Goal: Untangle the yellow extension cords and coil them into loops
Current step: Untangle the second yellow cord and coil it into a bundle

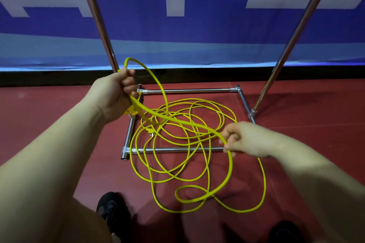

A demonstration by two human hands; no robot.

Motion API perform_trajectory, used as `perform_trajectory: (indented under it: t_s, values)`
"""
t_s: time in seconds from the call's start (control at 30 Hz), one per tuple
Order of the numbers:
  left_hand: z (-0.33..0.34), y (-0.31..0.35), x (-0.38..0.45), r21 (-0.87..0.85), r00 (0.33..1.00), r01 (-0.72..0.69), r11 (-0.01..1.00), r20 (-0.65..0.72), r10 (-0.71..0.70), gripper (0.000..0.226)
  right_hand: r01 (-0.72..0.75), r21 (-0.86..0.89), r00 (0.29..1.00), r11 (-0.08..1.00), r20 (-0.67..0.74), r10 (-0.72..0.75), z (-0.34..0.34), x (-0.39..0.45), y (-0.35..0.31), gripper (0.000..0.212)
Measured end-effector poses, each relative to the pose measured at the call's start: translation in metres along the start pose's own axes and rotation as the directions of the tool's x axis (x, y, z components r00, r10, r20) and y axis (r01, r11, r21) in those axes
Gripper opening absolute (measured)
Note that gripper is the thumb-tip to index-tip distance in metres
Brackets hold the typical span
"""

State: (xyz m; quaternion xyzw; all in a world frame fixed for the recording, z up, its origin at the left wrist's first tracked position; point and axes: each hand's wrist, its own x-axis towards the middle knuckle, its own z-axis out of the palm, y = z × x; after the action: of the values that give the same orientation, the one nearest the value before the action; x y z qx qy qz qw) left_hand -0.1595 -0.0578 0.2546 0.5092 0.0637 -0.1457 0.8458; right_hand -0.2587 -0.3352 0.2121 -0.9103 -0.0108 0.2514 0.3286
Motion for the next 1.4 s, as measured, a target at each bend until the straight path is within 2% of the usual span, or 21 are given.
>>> perform_trajectory:
  t_s: [0.07,0.2,0.3,0.4,0.5,0.63,0.73,0.87,0.93,1.0,1.03,1.07,1.1,1.13,1.2,1.23,1.3,1.4]
  values:
    - [-0.003,0.000,-0.001,0.077,0.999,-0.051,0.996,0.013,0.050,0.029,-0.025,0.215,1.000,0.976,-0.009,0.028,-0.008,-0.004,-0.001,0.012]
    - [-0.004,-0.003,-0.009,0.283,0.991,-0.115,0.952,0.092,0.092,0.028,-0.085,0.531,0.996,0.843,0.017,0.089,-0.018,-0.012,-0.011,0.003]
    - [0.000,-0.007,-0.016,0.399,0.987,-0.118,0.909,0.145,0.065,0.027,-0.071,0.788,0.993,0.611,0.000,0.116,-0.020,-0.012,-0.021,0.006]
    - [0.009,-0.014,-0.022,0.480,0.980,-0.120,0.869,0.200,0.025,0.026,-0.056,0.923,0.990,0.380,0.002,0.141,-0.014,-0.010,-0.033,0.005]
    - [0.023,-0.024,-0.030,0.553,0.956,-0.101,0.827,0.284,-0.074,0.026,-0.021,0.988,0.984,0.155,-0.007,0.175,-0.010,-0.006,-0.044,0.012]
    - [0.037,-0.038,-0.035,0.633,0.929,-0.091,0.769,0.332,-0.164,0.025,0.057,0.996,0.968,-0.074,-0.037,0.248,-0.011,-0.002,-0.051,0.012]
    - [0.045,-0.044,-0.038,0.673,0.913,-0.101,0.732,0.355,-0.200,0.025,0.104,0.980,0.959,-0.168,-0.054,0.279,-0.015,0.000,-0.052,0.013]
    - [0.059,-0.049,-0.043,0.597,0.868,-0.012,0.802,0.404,-0.288,0.023,0.164,0.934,0.944,-0.317,-0.056,0.324,-0.022,0.002,-0.048,0.014]
    - [0.062,-0.050,-0.043,0.575,0.859,0.010,0.818,0.414,-0.302,0.021,0.187,0.917,0.938,-0.352,-0.060,0.342,-0.024,0.003,-0.046,0.013]
    - [0.063,-0.049,-0.041,0.575,0.868,-0.001,0.818,0.408,-0.285,0.020,0.205,0.926,0.933,-0.317,-0.086,0.351,-0.025,0.002,-0.046,0.015]
    - [0.063,-0.049,-0.039,0.571,0.881,-0.007,0.821,0.392,-0.265,0.021,0.198,0.948,0.935,-0.249,-0.106,0.338,-0.025,0.002,-0.048,0.017]
    - [0.063,-0.048,-0.037,0.558,0.898,-0.008,0.830,0.369,-0.239,0.021,0.174,0.976,0.942,-0.133,-0.125,0.312,-0.023,0.001,-0.050,0.020]
    - [0.062,-0.048,-0.036,0.533,0.915,0.000,0.846,0.342,-0.215,0.021,0.135,0.990,0.951,0.041,-0.141,0.275,-0.020,-0.001,-0.053,0.023]
    - [0.062,-0.048,-0.034,0.499,0.929,0.015,0.867,0.313,-0.196,0.022,0.088,0.958,0.959,0.271,-0.155,0.236,-0.015,-0.002,-0.055,0.025]
    - [0.062,-0.048,-0.032,0.423,0.949,0.051,0.905,0.260,-0.176,0.022,0.037,0.687,0.972,0.726,-0.193,0.132,0.001,-0.004,-0.057,0.027]
    - [0.063,-0.048,-0.031,0.395,0.956,0.064,0.916,0.239,-0.170,0.023,0.063,0.510,0.973,0.858,-0.224,0.061,0.010,-0.005,-0.057,0.026]
    - [0.064,-0.048,-0.031,0.356,0.967,0.079,0.931,0.198,-0.158,0.023,0.142,0.312,0.958,0.939,-0.282,-0.051,0.023,-0.004,-0.056,0.023]
    - [0.064,-0.046,-0.030,0.246,0.985,0.096,0.964,0.117,-0.127,0.023,0.226,0.343,0.924,0.912,-0.373,-0.088,0.032,-0.003,-0.056,0.029]
